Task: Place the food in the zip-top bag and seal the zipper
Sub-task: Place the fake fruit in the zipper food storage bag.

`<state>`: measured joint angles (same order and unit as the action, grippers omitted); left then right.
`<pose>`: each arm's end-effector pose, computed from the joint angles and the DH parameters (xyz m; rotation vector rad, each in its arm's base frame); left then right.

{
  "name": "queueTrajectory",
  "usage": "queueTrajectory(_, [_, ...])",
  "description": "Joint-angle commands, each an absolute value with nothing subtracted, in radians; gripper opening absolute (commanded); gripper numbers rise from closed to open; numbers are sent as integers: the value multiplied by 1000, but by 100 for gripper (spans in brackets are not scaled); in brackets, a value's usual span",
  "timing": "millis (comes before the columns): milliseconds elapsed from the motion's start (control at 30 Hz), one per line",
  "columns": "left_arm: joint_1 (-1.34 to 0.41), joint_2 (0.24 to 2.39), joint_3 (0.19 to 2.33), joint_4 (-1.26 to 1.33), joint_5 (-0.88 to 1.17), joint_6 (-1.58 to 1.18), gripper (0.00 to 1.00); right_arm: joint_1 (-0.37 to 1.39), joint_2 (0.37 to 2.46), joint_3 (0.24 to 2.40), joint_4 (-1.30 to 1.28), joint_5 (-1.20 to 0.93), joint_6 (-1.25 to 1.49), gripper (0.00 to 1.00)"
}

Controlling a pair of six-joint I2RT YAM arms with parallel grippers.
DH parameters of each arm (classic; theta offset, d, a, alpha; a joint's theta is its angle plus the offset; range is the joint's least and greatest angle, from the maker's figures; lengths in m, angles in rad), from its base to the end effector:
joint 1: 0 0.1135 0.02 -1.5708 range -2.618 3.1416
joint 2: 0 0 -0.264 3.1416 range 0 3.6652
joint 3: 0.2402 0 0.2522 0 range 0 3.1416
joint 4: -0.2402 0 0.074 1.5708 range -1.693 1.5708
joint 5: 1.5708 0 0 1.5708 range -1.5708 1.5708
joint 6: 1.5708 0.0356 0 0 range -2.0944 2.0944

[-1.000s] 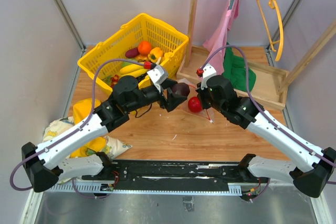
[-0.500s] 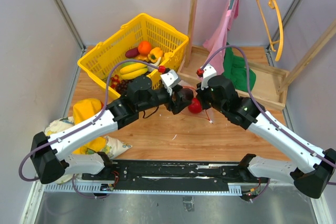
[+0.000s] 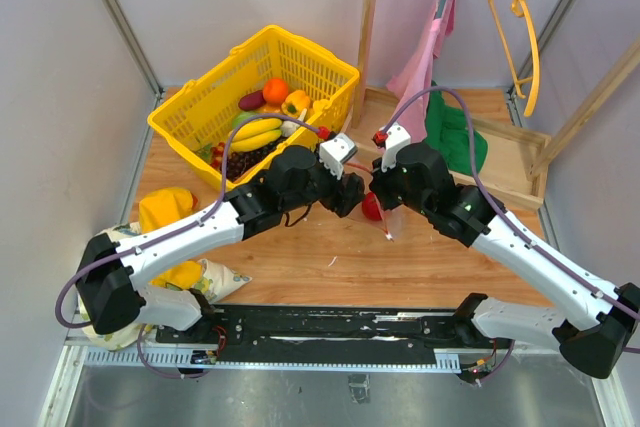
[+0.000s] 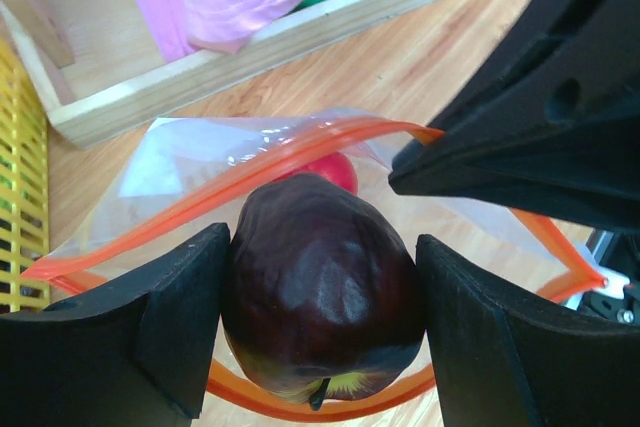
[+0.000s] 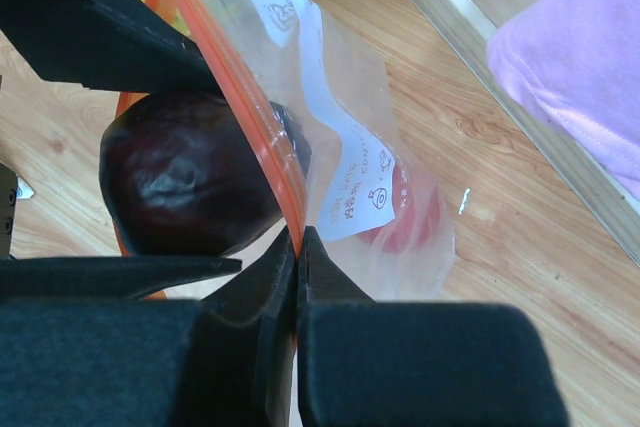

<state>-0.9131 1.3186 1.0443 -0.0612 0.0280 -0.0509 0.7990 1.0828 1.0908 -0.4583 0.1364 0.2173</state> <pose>0.1885 -0.2457 0.3245 0.8388 1.7768 -0.6713 0.1702 0.1680 0.3611 -0.5041 1.9908 0.5038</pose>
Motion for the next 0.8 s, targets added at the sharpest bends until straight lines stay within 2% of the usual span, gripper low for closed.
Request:
queueTrajectory(0, [-923,1321,1073,15,-55,-150,67,785,1077,1114,-425,108,235,1])
queueTrajectory(433, [-930,1353,1097,-18,-140,-209,85,784,1073,1104,-422,111,242,1])
queueTrajectory(767, [-931,1324,1138,-110,-127,-283,87,784,1070,1107,-430,134,243,1])
